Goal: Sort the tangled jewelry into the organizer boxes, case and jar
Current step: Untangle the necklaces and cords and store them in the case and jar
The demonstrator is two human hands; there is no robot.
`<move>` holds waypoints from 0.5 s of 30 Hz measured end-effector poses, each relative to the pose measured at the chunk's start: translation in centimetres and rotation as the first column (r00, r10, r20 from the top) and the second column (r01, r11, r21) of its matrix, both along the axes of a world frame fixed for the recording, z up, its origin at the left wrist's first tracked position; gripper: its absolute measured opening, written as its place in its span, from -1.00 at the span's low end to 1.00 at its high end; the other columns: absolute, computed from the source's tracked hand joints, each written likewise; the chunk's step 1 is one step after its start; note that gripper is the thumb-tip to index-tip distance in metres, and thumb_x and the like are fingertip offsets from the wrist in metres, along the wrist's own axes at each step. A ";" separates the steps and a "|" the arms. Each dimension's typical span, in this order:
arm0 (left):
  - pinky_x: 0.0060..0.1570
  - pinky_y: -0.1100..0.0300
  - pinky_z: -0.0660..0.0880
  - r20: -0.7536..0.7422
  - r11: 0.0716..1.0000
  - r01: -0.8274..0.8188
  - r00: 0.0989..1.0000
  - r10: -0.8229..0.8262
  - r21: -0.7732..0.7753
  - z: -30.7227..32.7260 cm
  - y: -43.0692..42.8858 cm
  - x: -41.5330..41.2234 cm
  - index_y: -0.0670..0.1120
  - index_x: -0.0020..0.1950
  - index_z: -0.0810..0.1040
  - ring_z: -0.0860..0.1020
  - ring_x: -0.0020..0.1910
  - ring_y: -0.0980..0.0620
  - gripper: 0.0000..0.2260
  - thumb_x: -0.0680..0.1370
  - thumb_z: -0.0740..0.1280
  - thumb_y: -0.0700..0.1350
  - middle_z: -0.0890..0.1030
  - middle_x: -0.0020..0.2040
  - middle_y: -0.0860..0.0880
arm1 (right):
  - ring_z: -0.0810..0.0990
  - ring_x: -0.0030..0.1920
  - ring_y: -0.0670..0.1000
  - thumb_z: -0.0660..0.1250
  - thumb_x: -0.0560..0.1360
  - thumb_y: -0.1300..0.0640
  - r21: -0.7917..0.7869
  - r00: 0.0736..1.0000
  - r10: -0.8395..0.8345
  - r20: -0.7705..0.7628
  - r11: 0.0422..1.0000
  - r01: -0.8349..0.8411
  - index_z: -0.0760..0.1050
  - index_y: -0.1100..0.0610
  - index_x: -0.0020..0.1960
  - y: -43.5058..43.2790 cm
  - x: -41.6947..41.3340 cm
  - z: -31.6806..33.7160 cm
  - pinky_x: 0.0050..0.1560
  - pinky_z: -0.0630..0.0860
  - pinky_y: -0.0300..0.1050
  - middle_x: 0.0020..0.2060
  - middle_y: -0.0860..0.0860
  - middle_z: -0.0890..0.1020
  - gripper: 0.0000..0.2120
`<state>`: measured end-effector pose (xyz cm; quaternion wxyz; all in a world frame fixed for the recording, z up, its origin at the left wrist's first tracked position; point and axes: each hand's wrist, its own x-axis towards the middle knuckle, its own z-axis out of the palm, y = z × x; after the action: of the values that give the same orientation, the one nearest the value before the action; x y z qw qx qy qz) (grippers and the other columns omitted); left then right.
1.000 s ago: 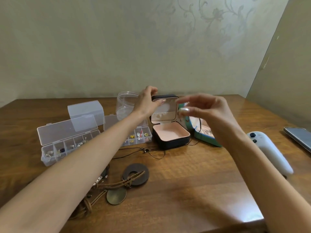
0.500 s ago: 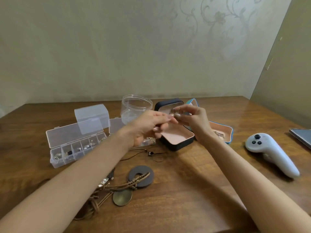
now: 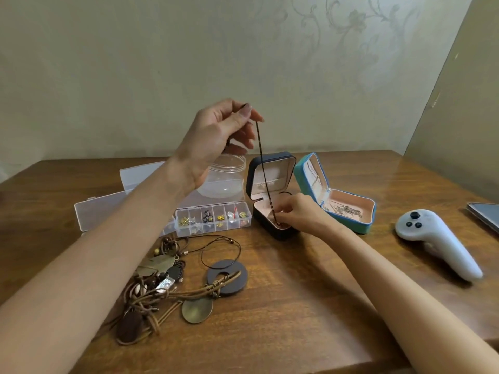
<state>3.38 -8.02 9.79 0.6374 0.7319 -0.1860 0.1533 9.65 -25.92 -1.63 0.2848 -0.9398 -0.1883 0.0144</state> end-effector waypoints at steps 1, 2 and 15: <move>-0.50 0.33 0.35 0.006 1.000 0.006 1.000 -0.006 0.023 -0.1 -0.1 0.0 -0.11 -0.05 0.56 0.44 -0.48 0.11 -0.82 0.63 0.18 -0.12 0.51 -0.38 0.00 | 0.53 -0.06 -0.06 0.33 0.54 0.13 -0.017 0.999 0.035 0.001 0.999 -0.035 0.62 0.14 0.11 0.0 -0.2 0.1 -0.29 0.35 -0.42 -0.11 -0.06 0.53 -0.81; -0.55 0.34 0.29 0.015 0.997 -0.001 1.000 0.000 0.074 -0.4 -0.3 0.0 -0.12 -0.02 0.57 0.38 -0.53 0.12 -0.82 0.63 0.18 -0.14 0.48 -0.40 -0.02 | 0.53 -0.06 -0.06 0.32 0.54 0.11 -0.031 0.997 0.078 0.002 0.996 -0.078 0.62 0.15 0.10 -0.1 -0.6 0.2 -0.28 0.35 -0.40 -0.12 -0.06 0.53 -0.80; -0.23 0.43 0.41 0.125 0.607 -0.134 0.990 0.058 0.783 -3.4 -3.8 0.0 -0.13 -0.01 0.64 0.50 -0.39 0.32 -0.84 0.58 0.26 -0.21 0.68 -0.26 -0.03 | 0.58 -0.27 -0.16 0.21 0.35 0.29 0.622 0.982 0.136 -0.129 0.783 -0.026 0.60 0.11 0.05 -2.5 -3.7 2.3 -0.33 0.46 -0.36 -0.15 -0.05 0.66 -0.67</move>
<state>3.34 -11.82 6.36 0.2324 0.9391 -0.2221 0.1214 5.91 -28.46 0.71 0.5902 -0.7813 -0.1984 0.0429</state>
